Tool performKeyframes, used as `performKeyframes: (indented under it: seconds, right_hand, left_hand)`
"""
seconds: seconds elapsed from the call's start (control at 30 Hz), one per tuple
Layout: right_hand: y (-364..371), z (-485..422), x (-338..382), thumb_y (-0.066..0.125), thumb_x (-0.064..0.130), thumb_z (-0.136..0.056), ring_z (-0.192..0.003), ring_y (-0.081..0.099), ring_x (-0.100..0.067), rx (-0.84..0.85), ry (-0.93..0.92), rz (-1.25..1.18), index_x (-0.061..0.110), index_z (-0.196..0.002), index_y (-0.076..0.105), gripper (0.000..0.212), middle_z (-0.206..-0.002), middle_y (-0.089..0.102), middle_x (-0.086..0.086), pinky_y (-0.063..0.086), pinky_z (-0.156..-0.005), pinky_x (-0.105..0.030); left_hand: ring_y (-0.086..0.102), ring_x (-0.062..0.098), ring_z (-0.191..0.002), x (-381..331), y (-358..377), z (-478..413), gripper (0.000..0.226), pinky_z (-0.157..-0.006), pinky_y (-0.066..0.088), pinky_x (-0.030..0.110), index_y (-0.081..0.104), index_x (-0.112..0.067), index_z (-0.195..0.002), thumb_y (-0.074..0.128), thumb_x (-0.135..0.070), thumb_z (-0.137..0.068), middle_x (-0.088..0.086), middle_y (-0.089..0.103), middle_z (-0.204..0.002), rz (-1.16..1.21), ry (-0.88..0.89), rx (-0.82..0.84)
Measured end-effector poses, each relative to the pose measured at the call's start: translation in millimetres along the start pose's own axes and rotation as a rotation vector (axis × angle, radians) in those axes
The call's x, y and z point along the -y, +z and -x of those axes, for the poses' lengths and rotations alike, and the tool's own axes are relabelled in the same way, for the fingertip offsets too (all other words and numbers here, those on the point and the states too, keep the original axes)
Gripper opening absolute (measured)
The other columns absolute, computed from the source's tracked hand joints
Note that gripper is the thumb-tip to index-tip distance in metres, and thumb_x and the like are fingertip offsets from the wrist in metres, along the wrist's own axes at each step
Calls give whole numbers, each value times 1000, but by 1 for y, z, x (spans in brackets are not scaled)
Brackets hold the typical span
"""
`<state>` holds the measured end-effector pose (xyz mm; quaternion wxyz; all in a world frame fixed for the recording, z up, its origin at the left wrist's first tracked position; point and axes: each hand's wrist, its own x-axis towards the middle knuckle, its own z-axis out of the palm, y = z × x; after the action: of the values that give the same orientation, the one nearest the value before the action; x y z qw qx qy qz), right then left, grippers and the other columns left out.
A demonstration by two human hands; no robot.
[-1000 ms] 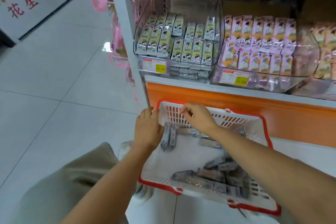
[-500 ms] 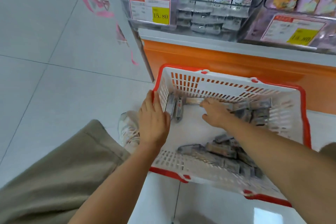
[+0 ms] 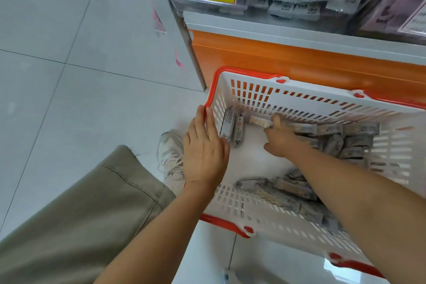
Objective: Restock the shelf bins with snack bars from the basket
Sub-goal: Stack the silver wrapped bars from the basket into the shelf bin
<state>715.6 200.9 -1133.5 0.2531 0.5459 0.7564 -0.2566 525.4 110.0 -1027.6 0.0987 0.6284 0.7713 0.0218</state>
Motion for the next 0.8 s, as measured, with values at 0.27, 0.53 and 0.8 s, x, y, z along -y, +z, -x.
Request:
performKeyframes:
  seconds: [0.27,0.53,0.8]
  right_hand:
    - [-4,14,3,65,19,-89,-112,52,-28,-85,-19,-171,25,-123,60,35,-125,52,-10,41,-92,-37]
    - [-59,73,-1,37,24,-105,-81,63,-20,42,120,-1100,11,-115,45,19,-102,51,-1,48,-70,-29]
    - [-124,152,19,28,13,-102,-57,53,-18,73,-67,-1719,4,-120,52,31,-89,68,-20,40,-57,-28]
  left_hand:
    - [34,32,-137,3,2,0,68,-107,38,43,17,-2,-152,41,-33,-96,19,24,-155,-38,7,-12]
    - [20,30,-143,4,-22,2,70,-118,22,43,20,-8,-152,52,-23,-91,13,21,-156,69,44,56]
    - [46,13,-118,-38,-91,14,37,-98,35,28,53,-15,-134,44,-30,-101,3,56,-132,785,-72,112]
